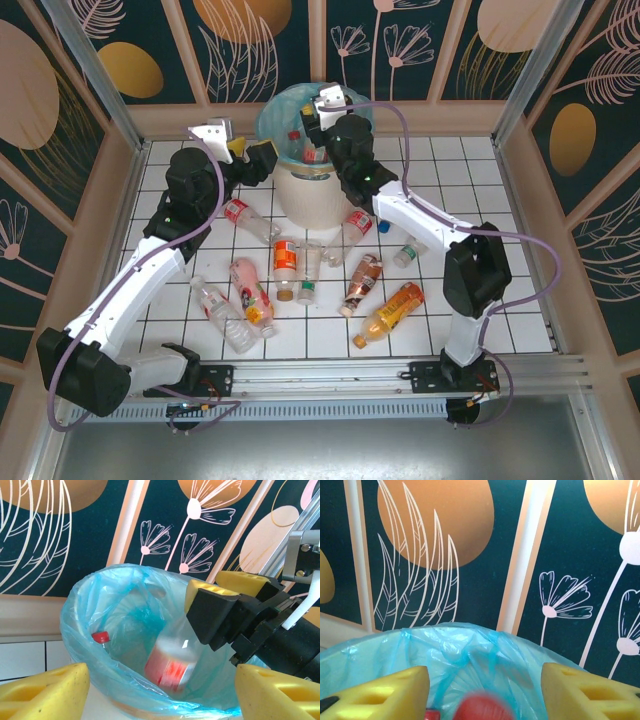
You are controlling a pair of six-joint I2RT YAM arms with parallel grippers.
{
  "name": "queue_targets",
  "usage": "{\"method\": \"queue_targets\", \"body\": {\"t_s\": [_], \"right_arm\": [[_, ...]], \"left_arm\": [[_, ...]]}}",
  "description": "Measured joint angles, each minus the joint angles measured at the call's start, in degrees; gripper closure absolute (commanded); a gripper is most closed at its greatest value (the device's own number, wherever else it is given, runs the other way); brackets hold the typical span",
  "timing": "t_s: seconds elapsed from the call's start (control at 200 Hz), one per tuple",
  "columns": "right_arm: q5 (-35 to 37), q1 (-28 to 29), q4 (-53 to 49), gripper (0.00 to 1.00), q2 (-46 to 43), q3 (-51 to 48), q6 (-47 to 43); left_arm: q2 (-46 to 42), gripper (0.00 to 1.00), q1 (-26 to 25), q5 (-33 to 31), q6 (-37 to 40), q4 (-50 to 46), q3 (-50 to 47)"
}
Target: Put the plastic bottles in the bin
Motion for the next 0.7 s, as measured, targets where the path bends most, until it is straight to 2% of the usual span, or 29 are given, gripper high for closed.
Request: {"method": "queue_targets", "body": {"t_s": [0.375, 0.701], "right_arm": [[-1.55, 0.0, -0.68, 0.36, -1.57, 0.07, 2.84], [-4.17, 1.11, -2.36, 0.36, -9.9, -2.01, 7.76]], "left_arm": [[0.83, 0.24, 0.0, 0.44, -0.04, 0.02, -0.11], [1.7, 0.26, 0.0, 1.11, -0.44, 0.02, -0.22]]}}
